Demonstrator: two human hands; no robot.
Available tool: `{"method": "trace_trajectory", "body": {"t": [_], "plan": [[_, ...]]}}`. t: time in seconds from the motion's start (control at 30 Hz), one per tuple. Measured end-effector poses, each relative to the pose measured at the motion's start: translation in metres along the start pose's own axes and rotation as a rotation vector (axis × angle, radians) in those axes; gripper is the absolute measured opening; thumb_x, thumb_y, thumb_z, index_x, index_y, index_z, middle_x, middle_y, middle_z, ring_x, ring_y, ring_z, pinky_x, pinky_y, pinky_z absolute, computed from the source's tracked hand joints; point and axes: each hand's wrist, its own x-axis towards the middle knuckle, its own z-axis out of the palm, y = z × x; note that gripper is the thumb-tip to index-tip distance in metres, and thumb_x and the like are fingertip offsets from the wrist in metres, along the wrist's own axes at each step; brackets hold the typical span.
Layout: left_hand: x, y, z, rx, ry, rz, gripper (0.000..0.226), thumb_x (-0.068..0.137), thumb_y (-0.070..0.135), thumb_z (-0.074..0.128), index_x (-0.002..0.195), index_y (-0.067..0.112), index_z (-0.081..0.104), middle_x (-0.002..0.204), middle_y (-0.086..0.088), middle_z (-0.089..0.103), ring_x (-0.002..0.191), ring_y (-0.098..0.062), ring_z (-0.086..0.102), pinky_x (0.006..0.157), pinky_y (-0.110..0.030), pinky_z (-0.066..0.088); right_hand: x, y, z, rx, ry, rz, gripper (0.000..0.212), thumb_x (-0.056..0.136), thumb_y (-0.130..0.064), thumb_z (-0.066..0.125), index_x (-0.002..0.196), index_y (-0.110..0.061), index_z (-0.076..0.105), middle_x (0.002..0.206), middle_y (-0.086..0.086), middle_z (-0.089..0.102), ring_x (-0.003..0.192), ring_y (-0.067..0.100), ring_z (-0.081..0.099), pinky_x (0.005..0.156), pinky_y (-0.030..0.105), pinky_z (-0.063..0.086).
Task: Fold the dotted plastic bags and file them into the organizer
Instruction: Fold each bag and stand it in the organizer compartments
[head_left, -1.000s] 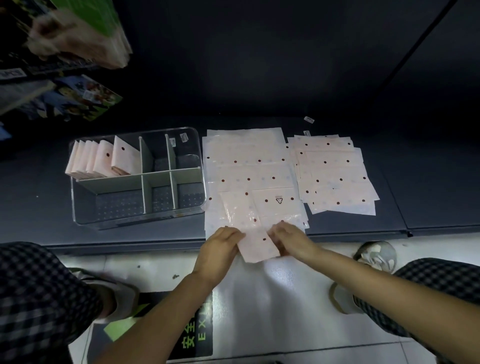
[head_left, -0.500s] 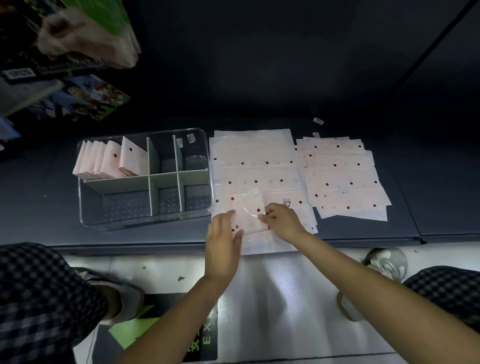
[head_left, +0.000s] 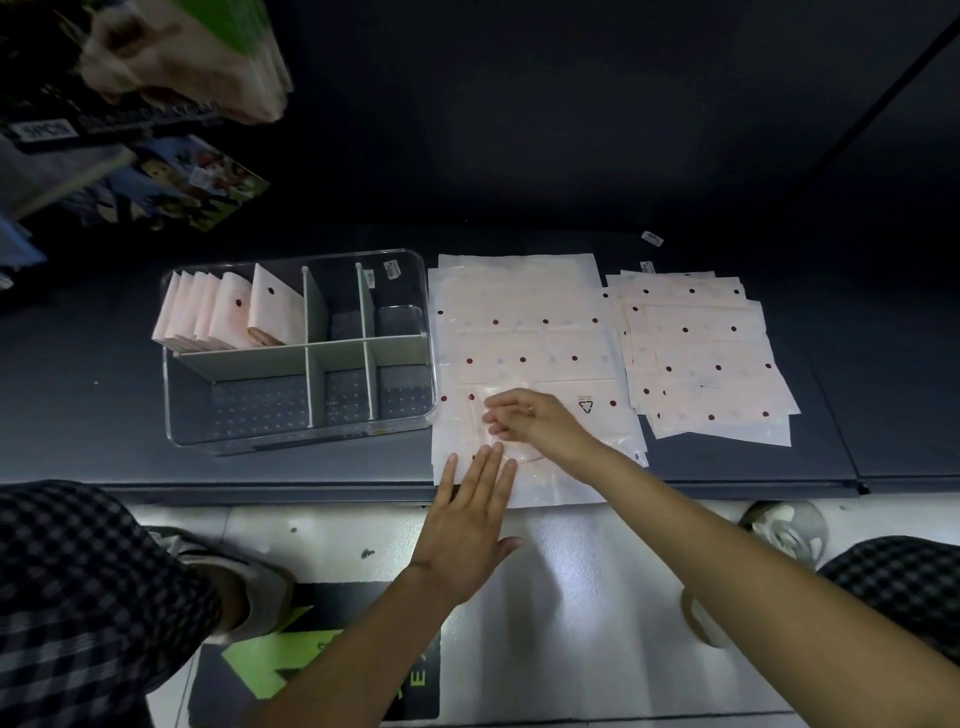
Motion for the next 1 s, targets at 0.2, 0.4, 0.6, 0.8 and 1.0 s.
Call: {"method": "trace_trajectory", "body": {"t": [0.2, 0.4, 0.6, 0.8, 1.0], "plan": [[0.002, -0.006, -0.002, -0.128, 0.003, -0.013, 0.081, 0.092, 0.064, 0.024, 0.147, 0.022, -0.018, 0.152, -0.012, -0.029, 0.141, -0.027, -0.027, 0.112, -0.046, -0.022, 0.014, -0.006, -0.014, -0.185, 0.292, -0.205, 0.024, 0.090, 0.000, 0.056, 0.113, -0.003, 0.062, 0.112, 0.012, 0.065, 0.101, 0.017, 0.059, 0.093, 0.020, 0.045], [0.006, -0.013, -0.008, -0.172, 0.029, -0.008, 0.079, 0.091, 0.068, 0.023, 0.151, 0.023, -0.001, 0.158, -0.011, -0.014, 0.145, -0.022, -0.012, 0.117, -0.040, -0.011, -0.023, 0.037, -0.033, -0.866, 0.004, -0.426, 0.017, 0.080, -0.021, 0.073, 0.093, -0.011, 0.068, 0.100, -0.002, 0.060, 0.097, 0.014, 0.049, 0.085, 0.024, 0.041], [0.009, -0.016, -0.019, -0.259, 0.025, -0.063, 0.084, 0.089, 0.069, 0.026, 0.150, 0.013, 0.011, 0.159, -0.004, -0.002, 0.145, -0.016, 0.001, 0.116, -0.032, -0.008, -0.030, 0.039, -0.024, -1.171, 0.151, -0.689, 0.018, 0.060, -0.006, 0.086, 0.071, -0.007, 0.072, 0.078, 0.003, 0.069, 0.071, 0.019, 0.066, 0.053, 0.022, 0.054], [0.015, -0.029, -0.035, -0.505, -0.034, -0.092, 0.066, 0.094, 0.057, 0.036, 0.147, 0.019, 0.026, 0.159, 0.004, 0.012, 0.143, -0.014, 0.013, 0.115, -0.027, 0.009, -0.022, 0.027, -0.026, -1.143, 0.082, -0.479, 0.014, 0.089, -0.013, 0.060, 0.093, -0.005, 0.071, 0.103, 0.006, 0.066, 0.098, 0.022, 0.058, 0.086, 0.017, 0.040], [0.007, -0.035, -0.033, -0.487, -0.122, -0.027, 0.065, 0.097, 0.052, 0.033, 0.151, 0.020, 0.014, 0.160, 0.006, -0.002, 0.145, -0.012, 0.001, 0.114, -0.024, -0.002, -0.025, 0.020, -0.019, -1.145, 0.049, -0.285, 0.023, 0.088, -0.025, 0.063, 0.106, -0.009, 0.064, 0.112, 0.004, 0.055, 0.109, 0.018, 0.046, 0.091, 0.028, 0.041]]}}
